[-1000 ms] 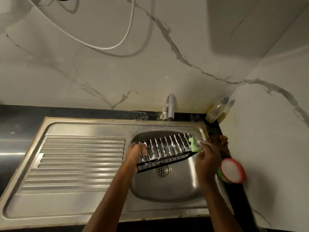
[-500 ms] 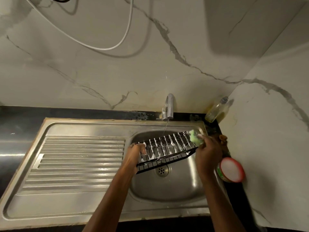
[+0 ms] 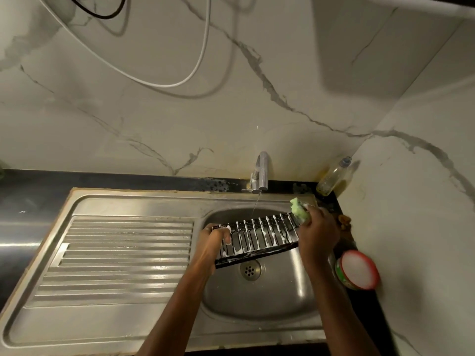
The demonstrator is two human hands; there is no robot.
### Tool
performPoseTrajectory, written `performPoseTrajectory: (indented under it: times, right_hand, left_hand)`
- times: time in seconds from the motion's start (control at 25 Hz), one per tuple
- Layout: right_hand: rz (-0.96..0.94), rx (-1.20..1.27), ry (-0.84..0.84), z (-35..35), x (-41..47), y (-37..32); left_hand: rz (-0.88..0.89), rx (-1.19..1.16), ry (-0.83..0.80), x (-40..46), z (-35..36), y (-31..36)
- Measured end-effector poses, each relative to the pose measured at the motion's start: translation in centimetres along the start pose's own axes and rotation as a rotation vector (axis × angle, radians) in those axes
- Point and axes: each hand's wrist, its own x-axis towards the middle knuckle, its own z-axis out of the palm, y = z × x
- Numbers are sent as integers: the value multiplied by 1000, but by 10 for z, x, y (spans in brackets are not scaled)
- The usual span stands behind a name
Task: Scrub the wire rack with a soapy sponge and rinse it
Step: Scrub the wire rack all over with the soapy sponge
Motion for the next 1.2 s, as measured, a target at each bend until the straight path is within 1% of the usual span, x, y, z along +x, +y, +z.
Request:
performPoseTrajectory:
  times: [0.12, 0.2, 0.24, 0.32, 0.36, 0.4, 0.52, 0.56, 0.6, 0.68, 0.76, 0.84, 0.88, 0.92, 1.0, 1.04, 1.08, 1.12, 1.16, 1.2]
  right_hand:
    - [-70, 66, -17, 9, -26, -40]
    - [-180, 173, -42, 11, -59, -65]
    - [-280, 195, -54, 11, -74, -70]
    - [-475, 184, -74, 8, -84, -59]
    - [-492, 169, -81, 6, -77, -46]
    - [-436, 143, -82, 5, -65, -33]
    - [-107, 40, -101, -1, -25, -1]
    - [-47, 27, -85, 2, -23, -1]
    - [-35, 46, -67, 4, -29, -11]
    - [-140, 166, -49, 6, -62, -45]
    - [-342, 279, -108, 5, -101, -73]
    - [-519, 320, -161, -3, -117, -71]
    - [-567, 324, -162, -5, -112, -59]
    - [-566, 301, -157, -7, -103, -45]
    - [-485, 247, -111, -10, -80, -13]
    - [-402, 225, -87, -10, -71, -2]
    - [-304, 222, -62, -8, -70, -2]
    - [-248, 238, -32, -5, -75, -12]
    - [-265, 263, -27, -4, -87, -26]
    - [-374, 293, -37, -6, -103, -41]
  left_hand:
    - [31, 25, -11, 4, 7, 1]
    - [52, 41, 1, 7, 9, 3]
    - [54, 45, 15, 8, 9, 3]
    - [59, 29, 23, 11, 8, 1]
    - [60, 14, 19, 13, 6, -1]
    - [52, -2, 17, 15, 4, -1]
    - [35, -9, 6, 14, 1, -1]
    - [22, 0, 12, 13, 3, -1]
    - [11, 1, 18, 14, 7, -2]
    - [-1, 4, 33, 15, 15, 1]
    - [-11, 4, 45, 19, 20, 1]
    - [-47, -11, 30, 20, 19, -1]
    - [-56, -11, 24, 19, 17, -2]
    - [-61, -6, 21, 18, 16, -3]
    - [-84, -4, 27, 19, 11, -6]
    - [-100, -15, 23, 21, 9, -8]
    - [-114, -25, 14, 23, 8, -9]
    - [-116, -32, 11, 24, 8, -9]
    - [-118, -38, 10, 24, 10, -10]
    - [-113, -48, -5, 26, 12, -9]
